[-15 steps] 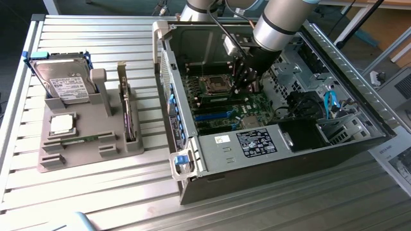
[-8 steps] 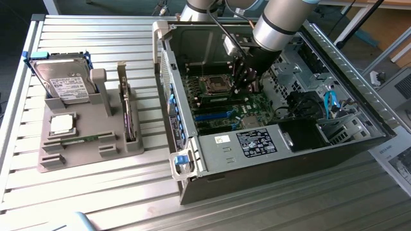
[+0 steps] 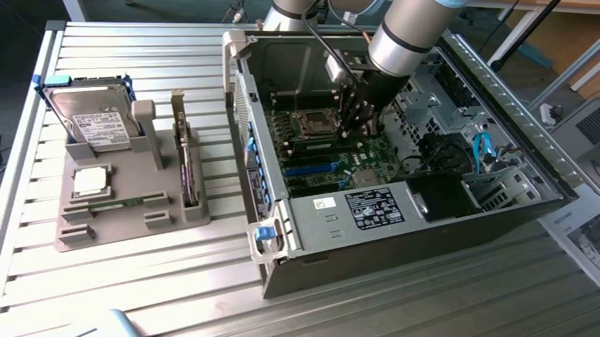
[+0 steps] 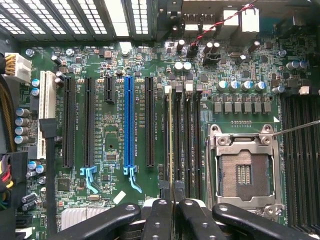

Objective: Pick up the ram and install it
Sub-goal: 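Insert the ram into the slot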

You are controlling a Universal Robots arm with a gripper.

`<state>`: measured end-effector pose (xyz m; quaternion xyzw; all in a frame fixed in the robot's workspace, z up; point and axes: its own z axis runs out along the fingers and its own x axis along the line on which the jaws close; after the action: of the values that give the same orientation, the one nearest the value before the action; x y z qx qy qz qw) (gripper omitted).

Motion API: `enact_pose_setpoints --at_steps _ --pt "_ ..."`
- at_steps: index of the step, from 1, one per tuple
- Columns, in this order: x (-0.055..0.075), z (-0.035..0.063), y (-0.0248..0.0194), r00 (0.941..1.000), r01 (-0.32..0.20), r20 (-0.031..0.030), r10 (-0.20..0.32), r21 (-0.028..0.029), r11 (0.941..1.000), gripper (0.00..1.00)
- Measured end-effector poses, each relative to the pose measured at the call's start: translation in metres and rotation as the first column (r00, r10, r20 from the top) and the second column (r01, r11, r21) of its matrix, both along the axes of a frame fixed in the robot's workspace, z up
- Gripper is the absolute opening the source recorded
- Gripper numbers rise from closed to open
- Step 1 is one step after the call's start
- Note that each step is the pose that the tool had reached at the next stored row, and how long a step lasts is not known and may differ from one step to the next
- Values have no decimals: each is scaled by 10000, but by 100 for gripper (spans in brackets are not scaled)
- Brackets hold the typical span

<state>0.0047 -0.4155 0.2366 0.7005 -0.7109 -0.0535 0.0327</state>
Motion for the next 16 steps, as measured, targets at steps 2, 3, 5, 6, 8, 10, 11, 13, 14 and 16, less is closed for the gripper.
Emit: enact_pose_setpoints --at_steps 2,3,5,6,8,10,11,13,14,16 --pt "0 -5 0 10000 0 -2 0 -5 10000 12" --pt "0 -7 -1 10000 0 -2 0 -5 10000 12" --pt "0 -12 0 10000 0 -2 0 -3 10000 12" --pt "0 -17 0 10000 0 -2 0 -2 10000 12" --pt "0 -26 0 10000 0 -2 0 -3 10000 12" --pt "0 -33 0 10000 0 -3 0 -5 10000 12" --pt "0 -33 0 10000 0 -3 0 -5 10000 12" --pt "0 -33 0 10000 0 -2 0 -4 10000 12" --pt "0 -33 0 10000 0 -2 0 -4 10000 12" --pt "0 -34 0 10000 0 -2 0 -3 10000 19"
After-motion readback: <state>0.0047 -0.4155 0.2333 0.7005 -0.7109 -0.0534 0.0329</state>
